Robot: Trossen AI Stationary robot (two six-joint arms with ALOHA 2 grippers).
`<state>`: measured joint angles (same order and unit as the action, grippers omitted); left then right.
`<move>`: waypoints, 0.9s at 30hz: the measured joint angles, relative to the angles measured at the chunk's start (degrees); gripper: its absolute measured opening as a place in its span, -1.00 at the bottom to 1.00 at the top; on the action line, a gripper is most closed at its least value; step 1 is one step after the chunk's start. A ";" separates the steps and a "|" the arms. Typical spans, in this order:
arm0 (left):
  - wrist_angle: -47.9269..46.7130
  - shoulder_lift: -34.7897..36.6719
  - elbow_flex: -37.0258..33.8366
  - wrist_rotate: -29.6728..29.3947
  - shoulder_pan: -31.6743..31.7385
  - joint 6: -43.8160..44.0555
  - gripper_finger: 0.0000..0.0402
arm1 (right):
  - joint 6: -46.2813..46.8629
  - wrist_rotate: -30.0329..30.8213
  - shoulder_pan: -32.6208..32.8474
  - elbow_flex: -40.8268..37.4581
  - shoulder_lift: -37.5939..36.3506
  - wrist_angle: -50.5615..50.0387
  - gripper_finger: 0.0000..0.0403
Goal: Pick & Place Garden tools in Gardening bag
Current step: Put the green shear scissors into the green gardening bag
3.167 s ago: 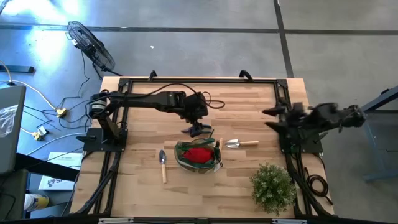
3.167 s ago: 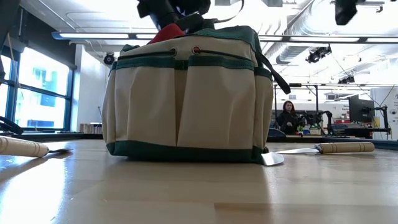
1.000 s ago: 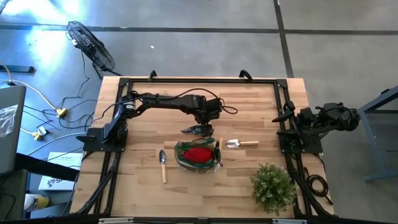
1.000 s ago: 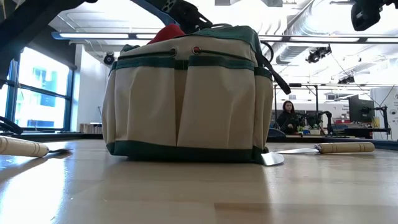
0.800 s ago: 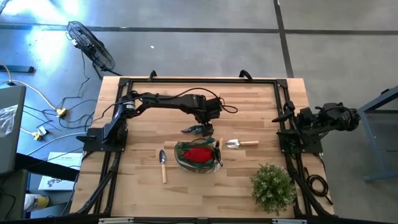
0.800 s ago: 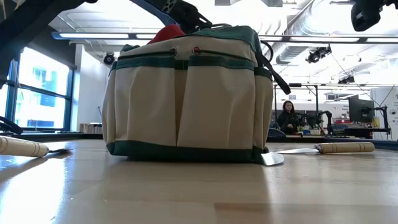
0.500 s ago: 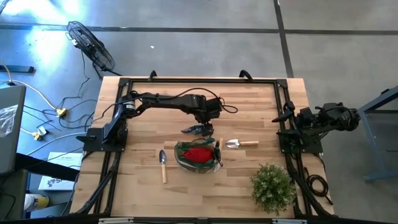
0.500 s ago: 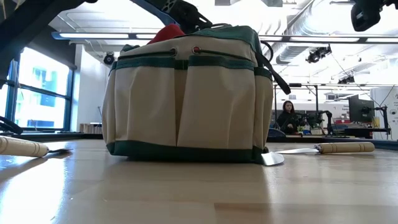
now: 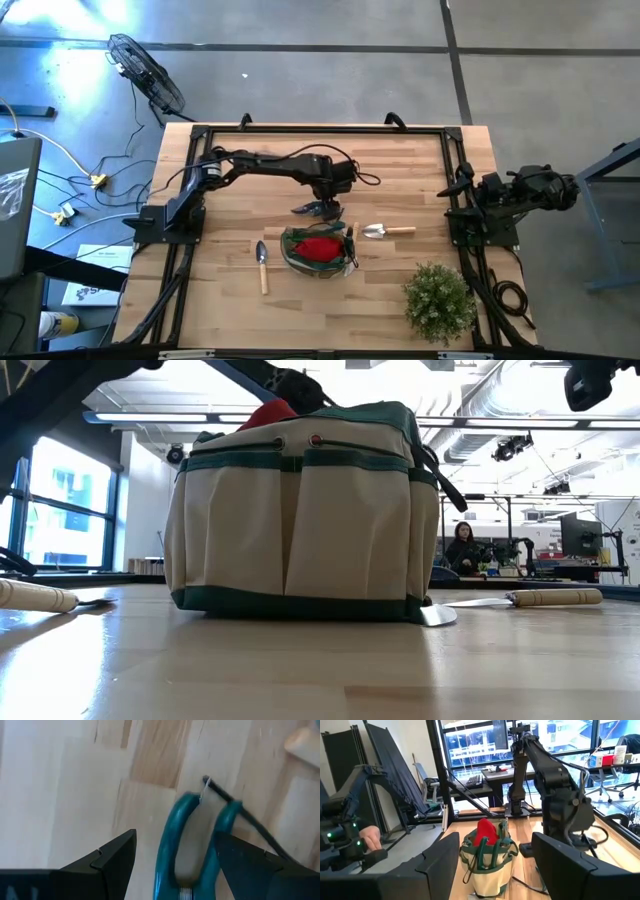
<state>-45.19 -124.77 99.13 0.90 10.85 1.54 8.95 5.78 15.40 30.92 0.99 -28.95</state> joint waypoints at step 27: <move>0.86 -5.26 0.35 1.05 -0.07 -1.72 -0.12 | -0.17 -0.20 0.00 -0.02 0.02 -0.35 0.19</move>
<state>-44.33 -130.04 99.48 1.96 10.79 -0.18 8.78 5.58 15.40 30.89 1.02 -29.30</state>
